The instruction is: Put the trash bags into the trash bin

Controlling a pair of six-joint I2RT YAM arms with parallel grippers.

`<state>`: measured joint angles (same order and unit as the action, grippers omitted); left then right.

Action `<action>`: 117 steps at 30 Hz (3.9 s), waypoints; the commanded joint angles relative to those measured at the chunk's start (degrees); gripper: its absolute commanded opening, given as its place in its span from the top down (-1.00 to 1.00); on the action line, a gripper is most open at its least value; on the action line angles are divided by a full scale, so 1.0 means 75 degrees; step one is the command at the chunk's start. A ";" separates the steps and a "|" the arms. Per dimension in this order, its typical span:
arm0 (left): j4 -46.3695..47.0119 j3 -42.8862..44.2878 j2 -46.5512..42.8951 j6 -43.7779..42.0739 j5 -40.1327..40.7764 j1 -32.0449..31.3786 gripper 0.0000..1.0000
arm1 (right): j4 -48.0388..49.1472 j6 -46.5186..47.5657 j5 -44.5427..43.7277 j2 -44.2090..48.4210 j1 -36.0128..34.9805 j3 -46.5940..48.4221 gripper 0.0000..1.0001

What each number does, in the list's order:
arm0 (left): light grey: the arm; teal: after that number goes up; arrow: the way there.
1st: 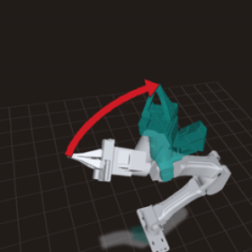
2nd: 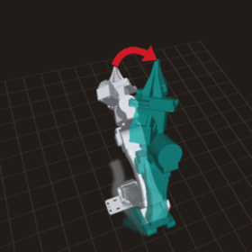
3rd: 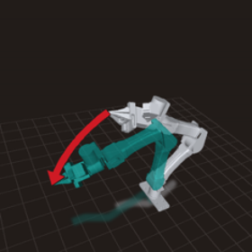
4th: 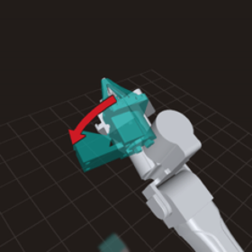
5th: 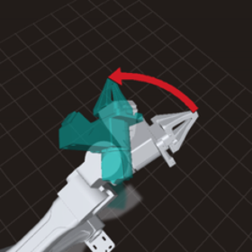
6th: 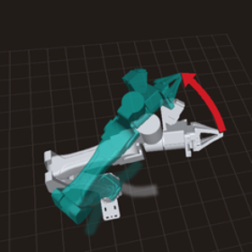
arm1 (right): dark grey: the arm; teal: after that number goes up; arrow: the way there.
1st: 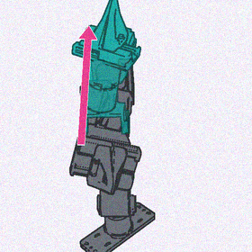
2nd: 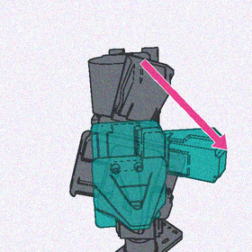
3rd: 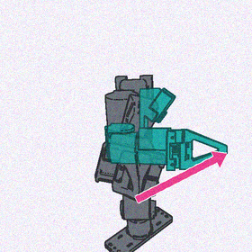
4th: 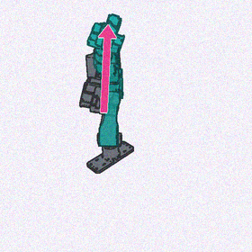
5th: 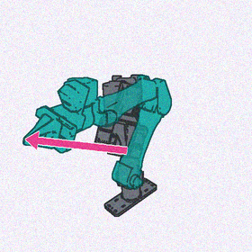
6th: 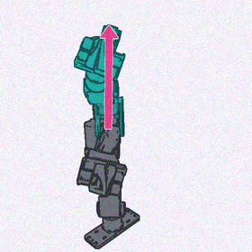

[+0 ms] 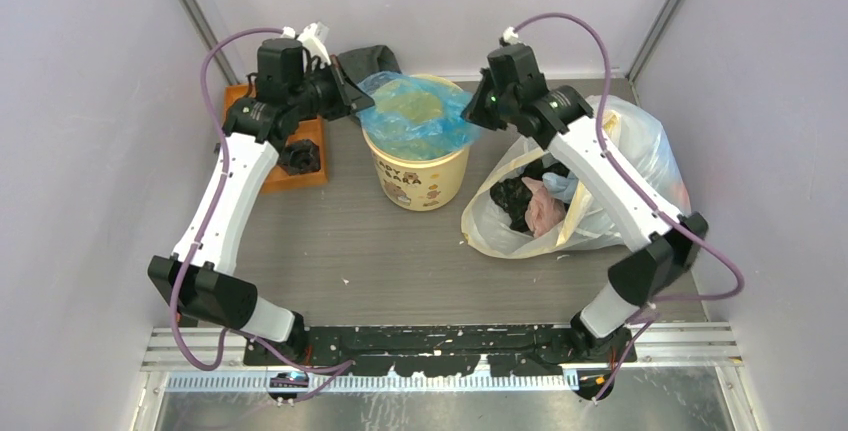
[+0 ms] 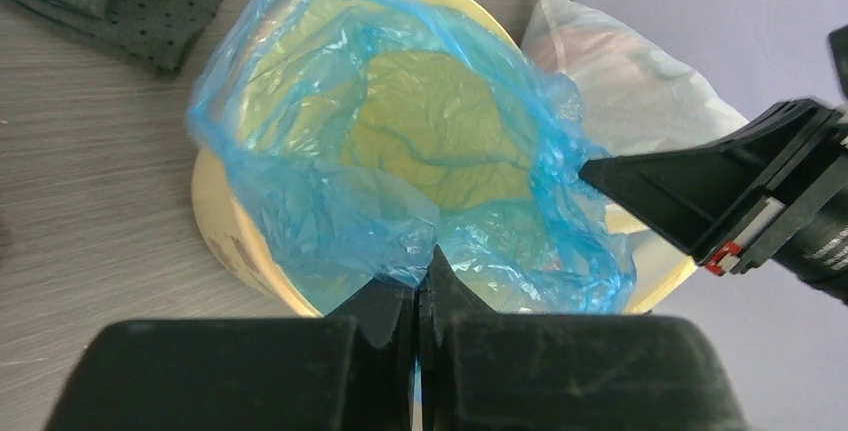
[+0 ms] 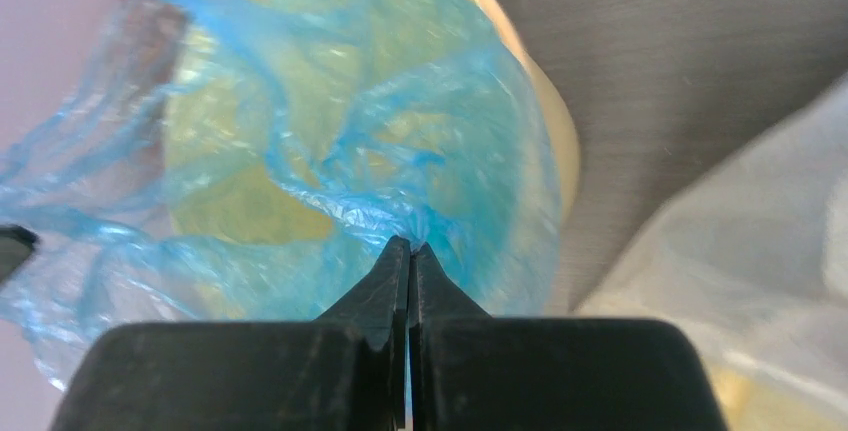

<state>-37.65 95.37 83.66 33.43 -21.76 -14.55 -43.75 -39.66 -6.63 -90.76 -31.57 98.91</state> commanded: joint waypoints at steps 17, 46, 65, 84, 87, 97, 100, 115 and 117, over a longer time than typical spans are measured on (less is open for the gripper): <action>0.0573 0.0081 -0.0167 0.0108 0.0057 0.0522 0.99 | 0.0647 0.0305 0.0685 -0.2081 -0.0822 0.3064 0.99; -0.0257 -0.1126 -0.1052 -0.0544 0.0717 0.0427 0.99 | -0.1088 0.1371 -0.2598 0.0083 -0.0207 0.0975 0.99; 0.0829 -0.3114 -0.1654 -0.0297 0.0888 0.0444 0.99 | -0.1335 0.1521 -0.3180 0.0379 -0.0103 0.0137 0.99; 0.3020 -0.4296 -0.1738 0.0317 0.1241 0.0464 0.99 | -0.0320 0.1576 -0.3229 0.0003 0.0274 -0.0529 0.99; 0.3097 -0.4181 -0.1606 0.0275 0.1507 0.0472 0.99 | -0.0114 0.1723 -0.3160 -0.0195 0.0316 -0.0389 0.99; 0.3404 -0.3829 -0.0942 0.0067 0.1279 0.0469 0.95 | 0.0055 0.1965 -0.2685 -0.0940 0.0342 0.0363 0.96; 0.3485 -0.3974 -0.0975 0.0055 0.1121 0.0472 0.95 | 0.0057 0.1943 -0.2700 -0.0913 0.0336 0.0209 0.95; 0.3377 -0.4393 -0.1152 0.0157 0.1243 0.0469 0.99 | 0.0366 0.1547 -0.2905 -0.0731 0.0332 -0.0752 0.96; 0.3408 -0.4354 -0.1099 0.0086 0.1302 0.0463 0.99 | 0.0390 0.1533 -0.2837 -0.0782 0.0332 -0.0630 0.96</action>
<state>-14.55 62.39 76.97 35.14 -12.60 -11.18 -43.11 -27.16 -26.92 -98.08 -29.36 92.05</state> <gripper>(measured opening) 0.011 0.025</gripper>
